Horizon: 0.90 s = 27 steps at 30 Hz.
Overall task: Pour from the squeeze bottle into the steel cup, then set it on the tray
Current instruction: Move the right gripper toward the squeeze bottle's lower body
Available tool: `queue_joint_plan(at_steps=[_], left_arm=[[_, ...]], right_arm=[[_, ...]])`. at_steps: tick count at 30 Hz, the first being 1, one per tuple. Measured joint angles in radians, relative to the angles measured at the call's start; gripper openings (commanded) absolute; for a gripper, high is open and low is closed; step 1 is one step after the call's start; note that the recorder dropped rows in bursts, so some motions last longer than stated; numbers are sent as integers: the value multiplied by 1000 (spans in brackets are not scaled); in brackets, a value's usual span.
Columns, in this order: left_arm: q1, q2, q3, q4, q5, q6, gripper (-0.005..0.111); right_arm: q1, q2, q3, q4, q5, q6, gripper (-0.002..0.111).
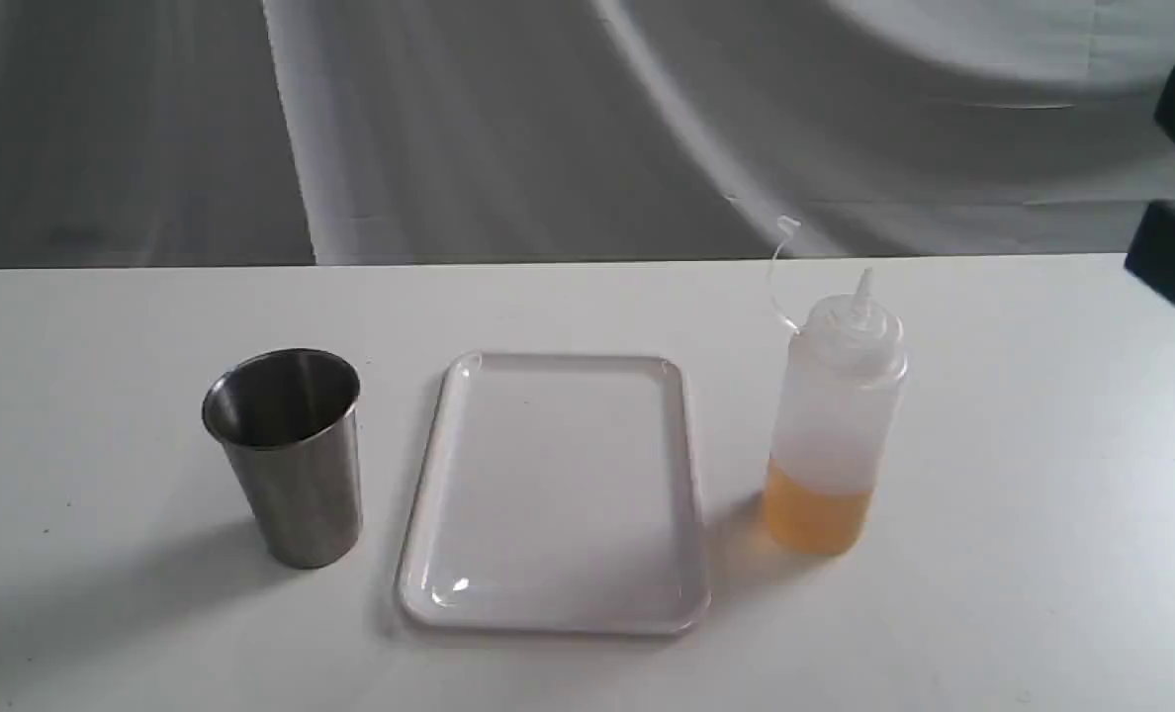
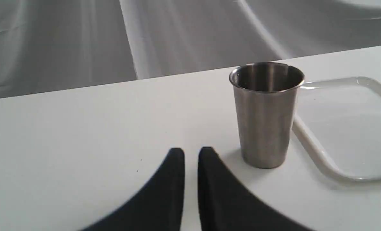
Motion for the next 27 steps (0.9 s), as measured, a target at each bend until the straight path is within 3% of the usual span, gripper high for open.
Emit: queue_joint_plan(at_steps=[11,27], left_arm=[[0,0,0,0,0,0,8],[0,0,0,0,0,0,8]], right_arm=[[142,166,152,6,-322,28,0],[160,470,161,-5,-435,257,0]])
